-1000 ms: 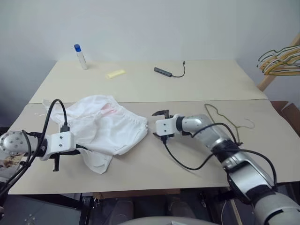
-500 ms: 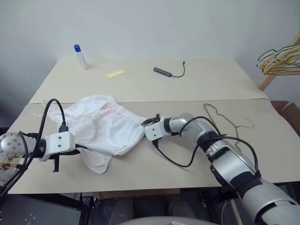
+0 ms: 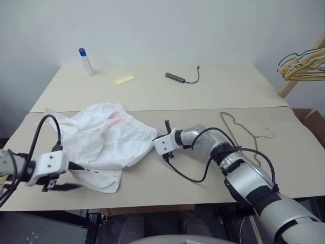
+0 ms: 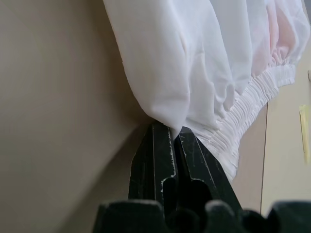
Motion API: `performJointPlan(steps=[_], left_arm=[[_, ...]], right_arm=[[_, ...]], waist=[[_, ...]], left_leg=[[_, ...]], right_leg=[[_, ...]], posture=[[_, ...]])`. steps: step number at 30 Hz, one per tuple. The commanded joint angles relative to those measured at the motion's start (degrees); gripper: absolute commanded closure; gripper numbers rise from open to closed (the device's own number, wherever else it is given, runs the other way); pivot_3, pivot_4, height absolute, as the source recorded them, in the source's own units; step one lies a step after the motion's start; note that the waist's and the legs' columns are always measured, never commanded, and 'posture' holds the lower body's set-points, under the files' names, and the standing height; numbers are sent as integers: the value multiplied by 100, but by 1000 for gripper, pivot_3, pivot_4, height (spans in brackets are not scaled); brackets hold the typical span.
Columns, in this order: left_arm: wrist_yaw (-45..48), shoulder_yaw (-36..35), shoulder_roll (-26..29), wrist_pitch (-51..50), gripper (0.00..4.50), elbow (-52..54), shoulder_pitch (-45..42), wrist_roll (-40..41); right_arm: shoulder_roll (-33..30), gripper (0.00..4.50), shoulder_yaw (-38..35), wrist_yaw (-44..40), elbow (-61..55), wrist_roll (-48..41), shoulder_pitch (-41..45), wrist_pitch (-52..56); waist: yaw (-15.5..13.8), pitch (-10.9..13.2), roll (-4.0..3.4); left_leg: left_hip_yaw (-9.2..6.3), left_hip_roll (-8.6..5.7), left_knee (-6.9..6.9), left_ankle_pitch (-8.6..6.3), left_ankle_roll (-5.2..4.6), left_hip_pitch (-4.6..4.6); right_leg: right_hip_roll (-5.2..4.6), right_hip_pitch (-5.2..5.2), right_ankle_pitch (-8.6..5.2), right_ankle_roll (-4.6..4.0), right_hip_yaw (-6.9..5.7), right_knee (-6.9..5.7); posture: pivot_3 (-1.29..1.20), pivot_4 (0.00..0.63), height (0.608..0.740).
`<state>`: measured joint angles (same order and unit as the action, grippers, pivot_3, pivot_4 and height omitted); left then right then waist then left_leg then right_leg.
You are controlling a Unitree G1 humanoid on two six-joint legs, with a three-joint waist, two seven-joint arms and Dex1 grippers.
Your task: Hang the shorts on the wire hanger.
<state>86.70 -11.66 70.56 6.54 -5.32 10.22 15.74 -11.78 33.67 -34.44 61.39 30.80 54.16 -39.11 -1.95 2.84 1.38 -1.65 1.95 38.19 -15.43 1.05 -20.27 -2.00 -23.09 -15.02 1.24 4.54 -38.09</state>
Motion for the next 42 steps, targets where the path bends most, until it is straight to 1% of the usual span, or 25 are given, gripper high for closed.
performJointPlan(steps=[1,2,3,4,6,7,10,13,16,20,24,27,29,33,35,42], left_arm=[[510,-920,170,-149,291,579,576,801],[560,-1200,147,-380,16,947,869,1313],[580,-1402,134,-541,16,1249,1117,1683],[580,-1485,16,-653,16,1492,1220,1836],[580,-1562,-125,-760,16,1717,1300,1898],[546,-1457,-201,-972,16,1848,1307,1953],[105,-856,-440,-1370,16,2135,1248,1649],[-464,-401,-598,-2157,16,2283,1108,1574],[-881,-159,-739,-2764,16,2339,921,1609],[-1489,207,-896,-3379,16,2419,772,1399],[-1773,680,-906,-3203,16,2483,822,753],[-2099,810,-1124,-3214,16,2479,707,582],[-2321,969,-1202,-3072,16,2515,691,245],[-2517,971,-1505,-3361,16,2596,657,425],[-2564,1003,-1532,-3488,16,2573,638,392],[-2550,881,-1706,-3983,16,2240,531,752]], right_arm=[[8,4500,-133,76,-71,-57,189,65],[4,4500,-151,70,-84,-75,187,82],[-4,4500,-168,60,-98,-93,185,91],[-13,4500,-181,59,-105,-101,187,102],[-20,4500,-197,58,-113,-102,188,116],[-19,4500,-201,73,-120,-93,188,145],[-13,4500,-215,105,-165,-90,162,215],[8,4500,-261,166,-260,-128,109,316],[-8,4500,-263,142,-317,-132,85,356],[-22,4500,-273,169,-387,-136,49,398],[-27,4500,-275,197,-421,-127,35,419],[-21,4500,-282,198,-432,-139,31,427],[-14,4500,-294,184,-437,-158,27,437],[-13,4500,-294,188,-447,-155,12,447],[-16,4500,-284,200,-442,-141,8,447],[-35,4500,-245,256,-410,-78,23,443]], waist=[[7,1,-1],[12,1,-1],[21,1,1],[13,1,2],[17,1,2],[23,1,2],[61,1,2],[119,-1,4],[141,-2,6],[158,-2,5],[169,-2,5],[152,-3,-3],[131,-4,-5],[124,-13,-19],[123,-14,-19],[119,-19,-28]], left_leg=[[1,1,0,0,0,0],[3,2,-1,0,0,-1],[4,3,-1,0,0,-1],[4,5,-1,0,0,-2],[4,4,-1,0,0,2],[4,4,-1,0,0,4],[4,8,-1,0,0,6],[4,11,-2,0,0,5],[3,17,-3,0,0,5],[3,23,-5,0,0,7],[6,22,-7,0,0,7],[7,22,-9,0,0,10],[8,21,-9,0,1,12],[11,20,-10,0,1,21],[10,21,-10,0,1,21],[11,19,-14,0,1,34]], right_leg=[[0,0,-1,-1,0,0],[0,-1,-1,-2,1,0],[0,-1,-2,-2,2,0],[0,-1,-2,-2,3,0],[-1,2,-2,-2,3,2],[-1,3,-3,-2,4,1],[11,4,-4,-4,9,0],[19,1,-4,-5,17,0],[25,0,-3,-7,19,-1],[31,-2,0,-12,21,-1],[32,-4,2,-15,26,0],[31,-2,3,-17,28,0],[31,-1,3,-17,29,-2],[32,5,3,-17,33,-1],[32,5,3,-17,33,-2],[32,11,3,-17,36,-1]], posture=[[196,0,740],[196,0,740],[190,0,740],[190,0,740],[190,0,740],[183,0,740],[171,0,740],[162,0,740],[156,0,740],[149,0,740],[150,0,740],[151,0,740],[151,0,740],[152,0,740],[155,0,740],[156,0,740]])
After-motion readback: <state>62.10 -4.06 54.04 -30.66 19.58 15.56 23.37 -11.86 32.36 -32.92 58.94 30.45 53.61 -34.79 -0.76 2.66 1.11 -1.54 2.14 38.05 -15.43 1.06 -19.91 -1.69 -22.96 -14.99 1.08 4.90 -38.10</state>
